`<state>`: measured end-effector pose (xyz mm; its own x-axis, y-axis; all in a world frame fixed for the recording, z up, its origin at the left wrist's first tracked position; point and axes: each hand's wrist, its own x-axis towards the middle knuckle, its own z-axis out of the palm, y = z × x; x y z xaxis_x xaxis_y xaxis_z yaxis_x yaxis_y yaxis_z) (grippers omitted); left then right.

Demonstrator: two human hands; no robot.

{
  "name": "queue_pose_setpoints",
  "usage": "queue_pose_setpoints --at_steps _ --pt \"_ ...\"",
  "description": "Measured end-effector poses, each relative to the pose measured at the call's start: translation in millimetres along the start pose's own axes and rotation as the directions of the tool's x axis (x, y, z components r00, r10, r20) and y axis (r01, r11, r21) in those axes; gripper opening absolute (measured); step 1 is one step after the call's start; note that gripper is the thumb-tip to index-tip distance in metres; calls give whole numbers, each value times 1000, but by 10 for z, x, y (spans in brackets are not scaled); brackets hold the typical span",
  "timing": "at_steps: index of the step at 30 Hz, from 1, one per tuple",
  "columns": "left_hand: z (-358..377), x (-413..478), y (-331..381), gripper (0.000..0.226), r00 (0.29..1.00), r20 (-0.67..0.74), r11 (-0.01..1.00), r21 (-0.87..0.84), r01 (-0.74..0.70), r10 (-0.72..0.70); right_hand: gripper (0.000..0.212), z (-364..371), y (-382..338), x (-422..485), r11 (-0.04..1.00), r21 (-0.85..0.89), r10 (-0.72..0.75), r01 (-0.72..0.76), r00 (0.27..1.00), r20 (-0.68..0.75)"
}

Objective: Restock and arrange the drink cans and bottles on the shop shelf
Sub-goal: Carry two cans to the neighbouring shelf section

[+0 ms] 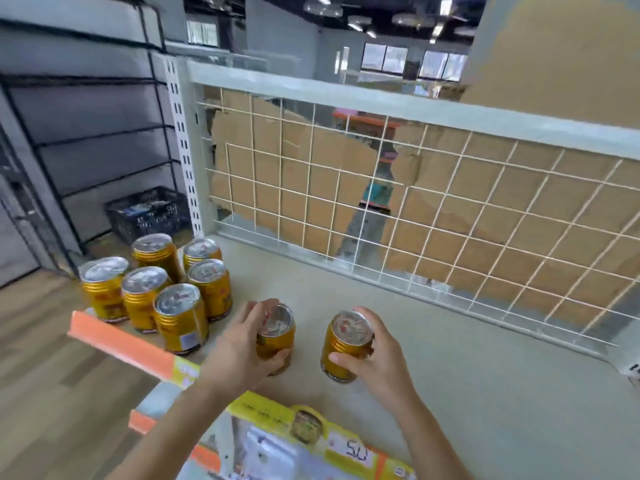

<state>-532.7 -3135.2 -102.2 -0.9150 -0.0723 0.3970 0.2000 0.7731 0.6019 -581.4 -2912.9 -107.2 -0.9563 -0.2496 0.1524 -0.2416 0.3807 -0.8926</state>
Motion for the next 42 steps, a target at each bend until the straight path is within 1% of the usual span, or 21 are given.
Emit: queue_pose_setpoints --at_steps 2,6,10,12,15,17,19,22,23,25,26,29,31,33,35,37,39,42 --pt "-126 60 -166 66 996 -31 987 139 -80 85 80 241 -74 180 1000 11 -20 19 999 46" --pt "-367 145 -340 65 974 19 897 385 -215 225 79 631 -232 428 997 64 -46 39 994 104" --pt "-499 156 -430 65 947 57 840 447 -308 317 73 911 -282 608 994 102 -47 37 994 98" --pt "-547 157 -487 65 949 66 837 456 -303 307 70 1022 -309 689 993 112 -48 36 993 106" --pt "-606 159 -557 68 964 72 835 486 -259 257 68 1138 -331 791 992 120 -58 40 987 150" --pt "-624 147 -584 69 969 97 831 499 -246 228 60 1181 -344 843 990 138 -63 38 981 184" --pt "-648 150 -596 67 973 118 839 492 -233 200 58 1209 -364 884 991 129 -56 28 974 218" --pt "-685 158 -599 62 977 126 856 471 -210 171 64 1253 -441 877 992 127 -17 -20 960 279" --pt "-688 153 -597 61 978 122 858 470 -206 168 75 1277 -474 862 992 123 -10 -28 957 291" --pt "-676 136 -588 58 979 109 856 475 -202 170 104 1312 -518 859 991 118 23 -61 953 301" --pt "-668 128 -583 58 979 103 853 481 -203 174 107 1315 -550 864 991 112 35 -72 952 303" --pt "-656 113 -584 58 978 105 843 497 -207 178 82 1322 -620 877 998 39 38 -50 961 273" --pt "-655 111 -587 58 979 101 845 494 -204 177 71 1319 -605 871 999 -44 29 -20 972 234" --pt "-660 113 -588 58 980 99 852 484 -200 174 66 1305 -576 815 996 -93 16 4 976 217" --pt "-671 114 -584 58 980 100 856 477 -201 174 67 1258 -551 706 992 -122 9 17 979 202" --pt "-681 108 -579 58 979 107 861 467 -203 173 65 1159 -544 578 985 -174 7 20 988 156" --pt "-683 92 -585 56 979 113 870 448 -205 172 60 1021 -550 436 966 -252 -29 53 995 101" --pt "-661 77 -594 55 974 100 889 399 -226 203 46 757 -561 203 923 -369 -106 109 994 30"
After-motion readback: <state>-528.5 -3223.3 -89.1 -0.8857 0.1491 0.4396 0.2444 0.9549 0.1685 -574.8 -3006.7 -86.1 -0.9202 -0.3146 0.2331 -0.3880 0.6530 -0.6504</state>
